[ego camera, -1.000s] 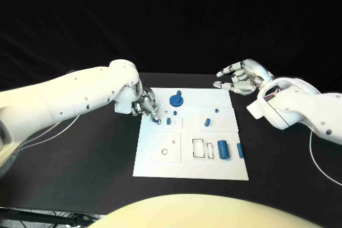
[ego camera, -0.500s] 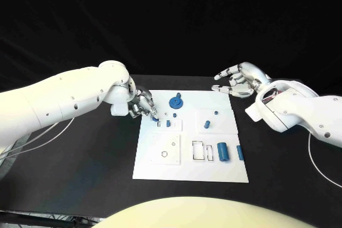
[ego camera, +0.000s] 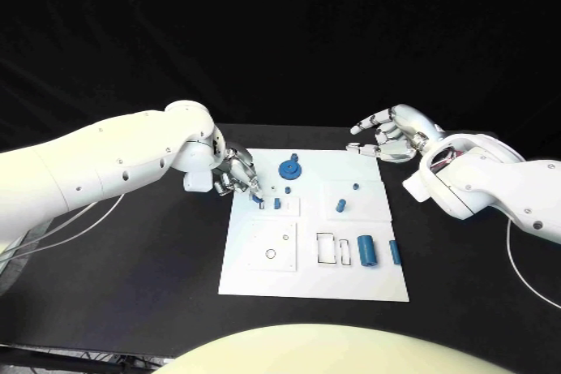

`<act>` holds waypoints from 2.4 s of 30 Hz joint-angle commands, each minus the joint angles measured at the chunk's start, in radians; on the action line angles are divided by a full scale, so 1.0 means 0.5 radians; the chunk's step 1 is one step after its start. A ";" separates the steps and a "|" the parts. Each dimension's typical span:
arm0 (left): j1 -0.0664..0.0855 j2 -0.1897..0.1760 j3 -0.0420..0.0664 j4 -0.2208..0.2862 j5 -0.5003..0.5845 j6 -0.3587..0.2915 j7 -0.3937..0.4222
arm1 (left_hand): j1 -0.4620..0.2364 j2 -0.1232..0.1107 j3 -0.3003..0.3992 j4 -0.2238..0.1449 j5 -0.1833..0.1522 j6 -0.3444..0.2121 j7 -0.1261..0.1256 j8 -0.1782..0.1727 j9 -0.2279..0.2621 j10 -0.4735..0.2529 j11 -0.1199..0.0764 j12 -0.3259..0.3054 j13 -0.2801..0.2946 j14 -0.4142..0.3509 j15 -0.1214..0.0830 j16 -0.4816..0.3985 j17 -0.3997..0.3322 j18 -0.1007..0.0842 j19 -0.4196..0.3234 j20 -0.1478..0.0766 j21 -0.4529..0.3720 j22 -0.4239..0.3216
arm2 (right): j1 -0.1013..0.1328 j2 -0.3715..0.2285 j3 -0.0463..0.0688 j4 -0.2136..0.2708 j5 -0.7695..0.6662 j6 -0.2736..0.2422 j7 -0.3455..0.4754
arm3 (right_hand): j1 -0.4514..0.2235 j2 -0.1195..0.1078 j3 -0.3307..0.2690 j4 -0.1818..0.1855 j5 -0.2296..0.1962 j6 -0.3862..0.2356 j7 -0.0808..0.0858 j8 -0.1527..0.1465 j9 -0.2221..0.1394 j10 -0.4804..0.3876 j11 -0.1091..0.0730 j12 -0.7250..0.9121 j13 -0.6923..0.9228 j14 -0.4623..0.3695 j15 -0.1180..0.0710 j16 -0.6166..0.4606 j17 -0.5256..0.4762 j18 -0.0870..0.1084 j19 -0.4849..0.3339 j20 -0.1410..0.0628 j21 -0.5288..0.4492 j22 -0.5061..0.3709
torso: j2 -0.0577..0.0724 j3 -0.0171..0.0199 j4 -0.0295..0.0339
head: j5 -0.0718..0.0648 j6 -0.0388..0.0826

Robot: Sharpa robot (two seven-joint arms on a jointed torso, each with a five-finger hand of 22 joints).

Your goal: Assemble the parts on the task board

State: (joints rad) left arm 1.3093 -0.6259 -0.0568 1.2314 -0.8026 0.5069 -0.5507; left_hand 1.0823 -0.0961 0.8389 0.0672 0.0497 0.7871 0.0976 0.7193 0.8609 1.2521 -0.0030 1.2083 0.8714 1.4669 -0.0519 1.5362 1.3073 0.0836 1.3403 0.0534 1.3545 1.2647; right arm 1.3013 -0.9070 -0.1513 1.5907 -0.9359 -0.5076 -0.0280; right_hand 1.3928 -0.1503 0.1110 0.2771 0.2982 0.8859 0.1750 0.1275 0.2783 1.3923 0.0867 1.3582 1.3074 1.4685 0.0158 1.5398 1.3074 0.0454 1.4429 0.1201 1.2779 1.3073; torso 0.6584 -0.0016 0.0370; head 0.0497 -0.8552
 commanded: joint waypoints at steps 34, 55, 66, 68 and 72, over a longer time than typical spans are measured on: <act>-0.003 0.143 -0.058 -0.036 -0.466 0.032 -0.028 | -0.035 -0.049 0.264 -0.183 0.083 0.116 -0.083 0.031 0.132 0.088 -0.031 0.021 0.034 0.184 -0.042 0.029 0.452 -0.019 0.068 -0.028 0.051 0.058 | -0.008 0.009 -0.001 -0.002 -0.036 0.012 0.028 | 0.012 -0.002 0.014 0.009 0.000 0.011 -0.007 0.007 -0.003 -0.007 -0.003 -0.002 0.105 0.161 -0.011 -0.012 0.341 0.036 -0.003 -0.013 -0.003 0.233 | 0.002 0.0004 -0.001 | 0.007 -0.014; -0.003 0.153 -0.062 -0.067 -0.460 0.087 -0.039 | -0.042 -0.067 0.282 -0.200 0.123 0.124 -0.087 0.028 0.146 0.092 -0.035 0.014 0.026 0.185 -0.046 0.029 0.453 -0.021 0.073 -0.033 0.054 0.063 | -0.009 0.008 -0.001 0.000 -0.036 0.010 0.029 | 0.008 -0.004 0.013 0.013 0.000 0.011 -0.007 0.008 -0.003 -0.006 -0.003 -0.001 0.106 0.160 -0.011 -0.012 0.340 0.036 -0.002 -0.013 -0.002 0.234 | 0.002 0.0004 -0.002 | 0.005 -0.019; -0.011 0.159 -0.063 -0.069 -0.476 -0.033 -0.031 | -0.044 -0.067 0.282 -0.200 0.126 0.125 -0.087 0.028 0.147 0.092 -0.035 0.013 0.025 0.184 -0.047 0.028 0.451 -0.020 0.072 -0.034 0.053 0.061 | -0.010 0.007 -0.001 0.002 -0.036 0.008 0.031 | 0.004 -0.006 0.013 0.017 0.000 0.011 -0.007 0.009 -0.004 -0.007 -0.003 -0.002 0.104 0.160 -0.011 -0.013 0.339 0.036 -0.003 -0.013 -0.003 0.234 | 0.003 0.0000 -0.002 | 0.004 -0.020; -0.013 0.160 -0.063 -0.069 -0.482 -0.052 -0.029 | -0.044 -0.067 0.282 -0.200 0.126 0.125 -0.087 0.028 0.147 0.092 -0.035 0.013 0.025 0.184 -0.047 0.028 0.451 -0.020 0.072 -0.034 0.053 0.061 | -0.010 0.007 -0.001 0.002 -0.036 0.008 0.031 | 0.004 -0.006 0.013 0.017 0.000 0.011 -0.007 0.009 -0.004 -0.007 -0.003 -0.002 0.104 0.160 -0.011 -0.013 0.339 0.036 -0.003 -0.013 -0.003 0.234 | 0.002 0.0000 -0.003 | 0.003 -0.020; -0.018 0.163 -0.064 -0.070 -0.496 -0.086 -0.027 | -0.044 -0.067 0.282 -0.200 0.126 0.125 -0.087 0.028 0.147 0.092 -0.035 0.013 0.025 0.184 -0.047 0.028 0.451 -0.020 0.072 -0.034 0.053 0.061 | -0.010 0.007 -0.001 0.002 -0.036 0.008 0.032 | 0.004 -0.006 0.013 0.017 0.000 0.011 -0.007 0.009 -0.004 -0.007 -0.003 -0.002 0.104 0.160 -0.011 -0.013 0.339 0.036 -0.003 -0.013 -0.003 0.234 | 0.003 0.0004 -0.002 | 0.003 -0.019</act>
State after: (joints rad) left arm 1.3053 -0.5473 -0.0861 1.1965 -1.0337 0.4960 -0.5622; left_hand 1.0472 -0.1311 0.8571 0.0854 0.1078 0.8143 0.0852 0.7301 0.9342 1.2944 -0.0215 1.2159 0.8839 1.4668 -0.0659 1.5477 1.3073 0.0836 1.3704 0.0375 1.3776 1.2951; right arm 1.2972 -0.9038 -0.1517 1.5901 -0.9437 -0.5084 -0.0250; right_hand 1.3927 -0.1503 0.1165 0.2828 0.2981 0.8859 0.1750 0.1274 0.2777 1.3925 0.0868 1.3582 1.3073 1.4684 0.0159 1.5398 1.3075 0.0454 1.4429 0.1201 1.2779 1.3074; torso 0.6594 -0.0013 0.0360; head 0.0511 -0.8648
